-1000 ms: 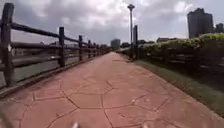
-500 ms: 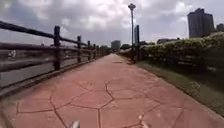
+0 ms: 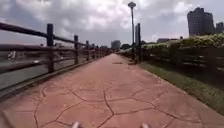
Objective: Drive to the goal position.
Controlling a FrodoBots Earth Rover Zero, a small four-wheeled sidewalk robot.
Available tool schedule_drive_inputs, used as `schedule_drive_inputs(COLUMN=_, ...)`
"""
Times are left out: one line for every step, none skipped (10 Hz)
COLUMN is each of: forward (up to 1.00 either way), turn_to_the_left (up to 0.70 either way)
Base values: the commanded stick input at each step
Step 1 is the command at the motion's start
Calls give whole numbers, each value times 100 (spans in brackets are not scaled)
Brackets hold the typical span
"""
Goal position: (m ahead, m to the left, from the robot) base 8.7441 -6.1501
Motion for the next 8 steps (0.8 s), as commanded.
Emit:
schedule_drive_inputs(forward=69, turn_to_the_left=0)
schedule_drive_inputs(forward=69, turn_to_the_left=0)
schedule_drive_inputs(forward=69, turn_to_the_left=0)
schedule_drive_inputs(forward=69, turn_to_the_left=0)
schedule_drive_inputs(forward=69, turn_to_the_left=0)
schedule_drive_inputs(forward=69, turn_to_the_left=0)
schedule_drive_inputs(forward=69, turn_to_the_left=0)
schedule_drive_inputs(forward=69, turn_to_the_left=0)
